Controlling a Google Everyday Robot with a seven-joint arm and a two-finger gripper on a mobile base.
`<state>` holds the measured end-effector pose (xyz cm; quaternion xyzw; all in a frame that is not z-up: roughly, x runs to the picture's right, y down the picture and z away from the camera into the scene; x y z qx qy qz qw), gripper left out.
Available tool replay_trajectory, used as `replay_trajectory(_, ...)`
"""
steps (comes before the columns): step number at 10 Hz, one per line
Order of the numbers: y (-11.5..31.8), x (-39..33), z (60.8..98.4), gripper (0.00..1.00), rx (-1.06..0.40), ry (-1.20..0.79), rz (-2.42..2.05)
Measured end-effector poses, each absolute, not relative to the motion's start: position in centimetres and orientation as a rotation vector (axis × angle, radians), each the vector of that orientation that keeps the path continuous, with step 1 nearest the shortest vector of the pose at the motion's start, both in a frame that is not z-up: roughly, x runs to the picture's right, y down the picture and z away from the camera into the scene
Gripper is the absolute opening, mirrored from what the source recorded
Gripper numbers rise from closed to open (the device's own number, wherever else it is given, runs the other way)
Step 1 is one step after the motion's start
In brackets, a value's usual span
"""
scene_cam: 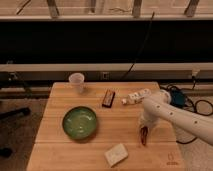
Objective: Place the pepper in the ceramic bowl
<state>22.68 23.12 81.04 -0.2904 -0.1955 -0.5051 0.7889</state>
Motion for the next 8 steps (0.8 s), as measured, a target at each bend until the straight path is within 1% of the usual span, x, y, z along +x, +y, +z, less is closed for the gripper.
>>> replay_trajectory(8, 21.2, 21.3, 79.8, 0.00, -0.613, -0.407, -1.158)
